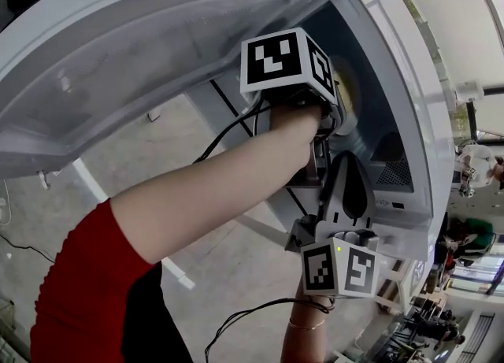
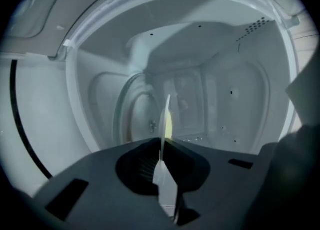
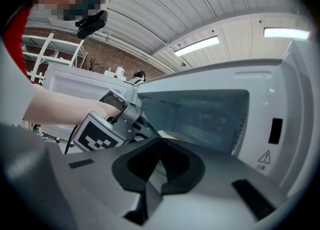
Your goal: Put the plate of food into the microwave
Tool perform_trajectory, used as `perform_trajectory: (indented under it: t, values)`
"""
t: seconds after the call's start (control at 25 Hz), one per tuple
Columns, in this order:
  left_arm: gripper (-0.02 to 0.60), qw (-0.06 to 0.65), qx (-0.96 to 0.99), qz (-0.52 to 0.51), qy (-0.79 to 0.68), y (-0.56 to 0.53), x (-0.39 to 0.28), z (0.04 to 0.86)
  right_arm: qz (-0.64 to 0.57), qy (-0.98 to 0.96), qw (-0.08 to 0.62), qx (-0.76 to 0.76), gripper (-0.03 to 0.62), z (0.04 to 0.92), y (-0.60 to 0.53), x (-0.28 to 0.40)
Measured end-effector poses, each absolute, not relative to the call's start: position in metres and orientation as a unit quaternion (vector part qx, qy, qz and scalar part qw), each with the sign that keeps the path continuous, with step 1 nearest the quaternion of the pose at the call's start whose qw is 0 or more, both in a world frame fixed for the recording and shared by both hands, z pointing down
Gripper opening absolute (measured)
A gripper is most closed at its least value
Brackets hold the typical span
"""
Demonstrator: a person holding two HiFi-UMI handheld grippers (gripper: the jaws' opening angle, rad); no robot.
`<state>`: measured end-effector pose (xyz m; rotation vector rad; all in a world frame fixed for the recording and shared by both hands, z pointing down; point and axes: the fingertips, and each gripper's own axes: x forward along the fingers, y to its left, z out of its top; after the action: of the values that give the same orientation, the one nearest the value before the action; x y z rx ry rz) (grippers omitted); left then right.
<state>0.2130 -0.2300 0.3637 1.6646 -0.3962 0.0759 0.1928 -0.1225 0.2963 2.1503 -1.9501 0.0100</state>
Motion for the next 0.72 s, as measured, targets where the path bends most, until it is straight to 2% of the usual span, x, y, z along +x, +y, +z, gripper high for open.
perform_trajectory:
  t: [0.4, 0.72]
  values:
    - [0.034, 0.606, 0.769, 0.095, -0.181, -0.245, 0.223, 0.361, 0.003, -0.669, 0.125, 0.733, 0.015, 0.292, -0.132, 0.198]
    - [0.051, 0.465, 0.836, 0.193, -0.218, -0.253, 0.218, 0.368, -0.005, -0.671, 0.126, 0.731, 0.015, 0.290, -0.131, 0.200]
